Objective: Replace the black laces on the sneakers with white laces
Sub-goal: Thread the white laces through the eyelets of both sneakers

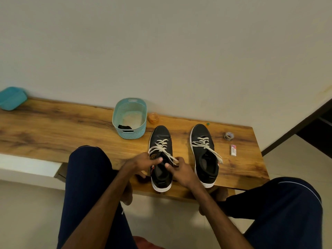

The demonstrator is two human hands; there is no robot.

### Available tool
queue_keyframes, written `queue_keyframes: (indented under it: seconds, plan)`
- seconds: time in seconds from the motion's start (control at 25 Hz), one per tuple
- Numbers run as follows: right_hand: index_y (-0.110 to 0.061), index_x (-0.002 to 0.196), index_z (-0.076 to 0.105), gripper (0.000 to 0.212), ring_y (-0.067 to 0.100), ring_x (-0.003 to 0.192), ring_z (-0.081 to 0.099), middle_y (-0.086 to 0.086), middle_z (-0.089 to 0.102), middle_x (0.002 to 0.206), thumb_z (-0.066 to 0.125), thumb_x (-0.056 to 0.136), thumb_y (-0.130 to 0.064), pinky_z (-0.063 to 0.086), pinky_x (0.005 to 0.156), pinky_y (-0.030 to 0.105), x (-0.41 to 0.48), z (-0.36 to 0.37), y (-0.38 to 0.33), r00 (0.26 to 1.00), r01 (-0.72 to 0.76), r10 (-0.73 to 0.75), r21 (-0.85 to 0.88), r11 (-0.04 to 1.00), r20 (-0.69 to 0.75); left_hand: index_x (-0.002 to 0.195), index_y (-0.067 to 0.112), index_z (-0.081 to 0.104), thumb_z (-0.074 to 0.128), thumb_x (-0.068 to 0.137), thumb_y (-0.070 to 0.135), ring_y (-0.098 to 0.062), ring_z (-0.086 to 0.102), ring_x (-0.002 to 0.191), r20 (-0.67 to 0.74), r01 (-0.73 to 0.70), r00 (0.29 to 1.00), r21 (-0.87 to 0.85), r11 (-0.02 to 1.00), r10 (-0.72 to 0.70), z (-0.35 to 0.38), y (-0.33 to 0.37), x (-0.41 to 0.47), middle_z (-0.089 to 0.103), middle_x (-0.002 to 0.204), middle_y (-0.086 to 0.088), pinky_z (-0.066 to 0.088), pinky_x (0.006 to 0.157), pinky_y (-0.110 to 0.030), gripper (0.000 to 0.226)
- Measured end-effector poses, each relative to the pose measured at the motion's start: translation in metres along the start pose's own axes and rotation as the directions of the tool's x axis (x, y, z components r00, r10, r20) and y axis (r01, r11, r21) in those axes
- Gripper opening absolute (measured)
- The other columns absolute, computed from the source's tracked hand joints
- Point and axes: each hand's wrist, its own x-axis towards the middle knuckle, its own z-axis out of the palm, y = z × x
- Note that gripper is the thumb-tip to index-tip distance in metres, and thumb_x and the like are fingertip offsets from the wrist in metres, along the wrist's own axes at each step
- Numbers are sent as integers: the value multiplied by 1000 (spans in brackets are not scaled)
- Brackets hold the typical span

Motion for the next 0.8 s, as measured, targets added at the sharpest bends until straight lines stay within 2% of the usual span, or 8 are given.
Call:
queue_keyframes:
  seconds: [0.04,0.12,0.28,0.4,0.48,0.56,0.68,0.8]
  plan:
    - [-15,132,47,60,23,111,63,6,66,122,55,92,-59,54,92,39,0,3,1,1000,-16,16,-6,1000,18,140,15,41,72,84,45,-30,57,119,25,-42,999,26,999,42,2,-3,2,55,137,-11,59,82,-45,70]
    - [-13,129,51,56,21,106,64,5,67,119,56,93,-55,54,86,32,1,5,3,1000,-17,18,13,1000,-11,139,16,44,76,83,34,-26,59,117,-40,-151,987,57,987,154,7,-6,9,59,133,-9,56,89,-45,67]
    - [-13,124,54,44,18,97,66,5,69,112,53,98,-48,57,80,32,10,0,4,993,-19,23,34,999,-117,145,14,39,74,86,22,-26,56,122,-115,-255,965,-200,946,235,18,1,19,55,137,-6,56,91,-43,69]
    - [-12,121,54,39,20,95,66,6,69,109,50,100,-44,56,80,34,22,-8,3,984,-39,47,54,998,-173,139,19,48,67,91,18,-21,55,123,-108,-335,941,-182,924,320,25,9,25,58,129,2,53,96,-39,51]
    - [-12,122,54,38,24,98,67,7,69,109,49,100,-43,55,81,35,29,-14,1,978,-47,59,64,997,-201,137,22,50,63,94,17,-18,60,116,-105,-372,928,-203,906,357,28,14,30,59,126,5,54,93,-34,45]
    - [-12,129,51,41,27,102,67,9,70,111,49,101,-42,55,83,35,33,-20,-3,974,-51,62,53,997,-219,138,22,50,61,96,18,-18,62,114,-125,-405,914,-205,891,387,29,20,36,61,130,1,55,93,-35,44]
    - [-15,147,32,58,30,112,64,9,67,123,52,99,-43,54,93,41,31,-28,-10,972,-46,59,62,997,-228,141,19,47,59,97,17,-13,63,110,-145,-420,906,-192,887,397,32,25,43,59,133,1,56,90,-30,46]
    - [-21,148,29,61,26,121,57,4,59,132,53,97,-45,51,97,44,9,-39,-15,948,45,-83,-128,991,-307,143,16,44,58,97,15,-13,60,109,-173,-442,892,-141,886,417,36,27,42,55,131,2,54,84,-21,49]
